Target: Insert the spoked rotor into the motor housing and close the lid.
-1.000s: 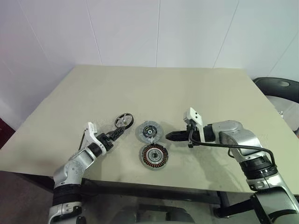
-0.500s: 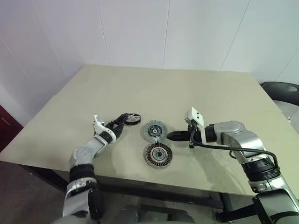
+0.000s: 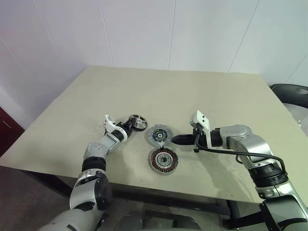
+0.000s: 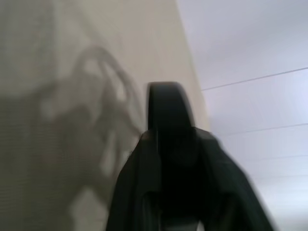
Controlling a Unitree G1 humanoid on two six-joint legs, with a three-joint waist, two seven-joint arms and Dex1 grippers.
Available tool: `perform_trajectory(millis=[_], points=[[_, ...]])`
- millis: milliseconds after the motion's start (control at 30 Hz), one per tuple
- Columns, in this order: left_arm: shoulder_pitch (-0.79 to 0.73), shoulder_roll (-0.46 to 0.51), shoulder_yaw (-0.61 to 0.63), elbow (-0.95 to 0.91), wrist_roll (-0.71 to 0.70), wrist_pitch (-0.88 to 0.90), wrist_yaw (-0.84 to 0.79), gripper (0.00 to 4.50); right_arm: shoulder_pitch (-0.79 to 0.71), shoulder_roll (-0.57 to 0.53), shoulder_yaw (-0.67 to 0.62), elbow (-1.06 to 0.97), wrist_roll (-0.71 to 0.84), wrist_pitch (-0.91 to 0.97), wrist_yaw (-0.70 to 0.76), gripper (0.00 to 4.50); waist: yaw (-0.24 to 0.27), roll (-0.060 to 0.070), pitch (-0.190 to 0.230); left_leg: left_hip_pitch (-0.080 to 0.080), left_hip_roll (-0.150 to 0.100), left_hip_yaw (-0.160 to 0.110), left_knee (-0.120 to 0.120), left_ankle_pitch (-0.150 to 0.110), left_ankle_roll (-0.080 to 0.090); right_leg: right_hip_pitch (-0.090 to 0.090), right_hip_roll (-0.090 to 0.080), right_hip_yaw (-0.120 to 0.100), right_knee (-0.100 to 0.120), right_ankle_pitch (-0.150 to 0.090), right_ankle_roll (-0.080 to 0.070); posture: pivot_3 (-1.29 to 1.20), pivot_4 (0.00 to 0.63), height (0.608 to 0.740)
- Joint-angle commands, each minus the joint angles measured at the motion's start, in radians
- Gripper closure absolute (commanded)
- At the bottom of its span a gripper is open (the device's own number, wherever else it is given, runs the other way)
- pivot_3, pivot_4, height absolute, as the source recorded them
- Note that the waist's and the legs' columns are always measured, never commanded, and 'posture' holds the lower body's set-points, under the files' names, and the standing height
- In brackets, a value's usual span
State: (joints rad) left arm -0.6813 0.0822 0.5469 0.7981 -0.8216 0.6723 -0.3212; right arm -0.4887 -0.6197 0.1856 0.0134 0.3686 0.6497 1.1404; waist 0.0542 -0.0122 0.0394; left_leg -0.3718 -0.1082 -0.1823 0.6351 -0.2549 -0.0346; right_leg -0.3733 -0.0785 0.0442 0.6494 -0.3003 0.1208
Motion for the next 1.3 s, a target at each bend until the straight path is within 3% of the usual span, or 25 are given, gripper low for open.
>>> perform_trajectory(millis=[33,167,267,333,533,667,933,1300], points=[[0.018,-0.003,0.063,-0.055,-0.074,0.022,-0.005,4.06,-0.016,-0.006,-0.029,-0.025,0.015,-0.009,-0.002,4.5,-0.013,0.0,0.0,0.0,0.0,0.0,0.0,0.0,0.0,0.0,0.0,0.0,0.0,0.0,0.0,0.0,0.0,0.74],[0.082,-0.03,0.179,-0.243,-0.275,0.115,-0.015,4.06,0.0,-0.016,-0.05,-0.039,0.046,0.008,0.011,4.5,-0.028,-0.001,0.001,-0.002,0.0,0.001,-0.002,0.0,0.0,0.0,-0.001,0.002,0.0,0.0,0.0,0.0,0.0,0.74],[0.199,-0.037,0.2,-0.458,-0.5,0.308,-0.046,4.06,0.034,-0.045,-0.061,-0.064,0.073,0.031,0.035,4.5,-0.047,-0.001,0.001,-0.003,0.0,0.001,-0.005,0.0,0.0,-0.003,-0.002,0.002,0.0,0.0,0.0,0.0,0.0,0.74],[0.292,-0.03,0.171,-0.592,-0.62,0.417,-0.048,4.06,0.062,-0.067,-0.071,-0.084,0.093,0.045,0.05,4.5,-0.052,-0.001,0.001,-0.004,0.001,0.002,-0.005,0.0,0.001,-0.004,-0.002,0.002,-0.001,0.0,0.0,0.0,0.0,0.74],[0.488,0.075,0.003,-0.774,-0.688,0.596,-0.144,4.06,0.137,-0.12,-0.075,-0.124,0.114,0.065,0.071,4.5,-0.041,-0.001,0.001,-0.002,0.001,0.006,-0.003,-0.002,0.002,-0.003,-0.002,0.002,-0.001,0.0,-0.001,0.0,0.0,0.74],[0.504,0.11,-0.126,-0.794,-0.626,0.622,-0.234,4.06,0.138,-0.115,-0.066,-0.121,0.106,0.061,0.062,4.5,-0.039,-0.001,0.002,-0.001,0.001,0.007,0.001,-0.003,-0.001,-0.001,-0.003,0.002,-0.002,-0.002,-0.006,0.0,0.0,0.74],[0.447,0.115,-0.325,-0.651,-0.46,0.589,-0.359,4.06,0.129,-0.099,-0.055,-0.121,0.099,0.059,0.043,4.5,-0.04,-0.001,0.002,-0.002,0.002,0.01,-0.002,-0.002,0.003,-0.003,-0.003,0.004,-0.003,0.0,-0.002,0.0,0.0,0.74],[0.407,0.135,-0.376,-0.531,-0.336,0.582,-0.468,4.06,0.143,-0.099,-0.063,-0.129,0.1,0.057,0.014,4.5,-0.041,-0.001,0.002,-0.003,0.002,0.012,-0.004,-0.002,0.003,-0.008,-0.003,0.005,-0.003,0.0,-0.002,0.0,0.0,0.74]])
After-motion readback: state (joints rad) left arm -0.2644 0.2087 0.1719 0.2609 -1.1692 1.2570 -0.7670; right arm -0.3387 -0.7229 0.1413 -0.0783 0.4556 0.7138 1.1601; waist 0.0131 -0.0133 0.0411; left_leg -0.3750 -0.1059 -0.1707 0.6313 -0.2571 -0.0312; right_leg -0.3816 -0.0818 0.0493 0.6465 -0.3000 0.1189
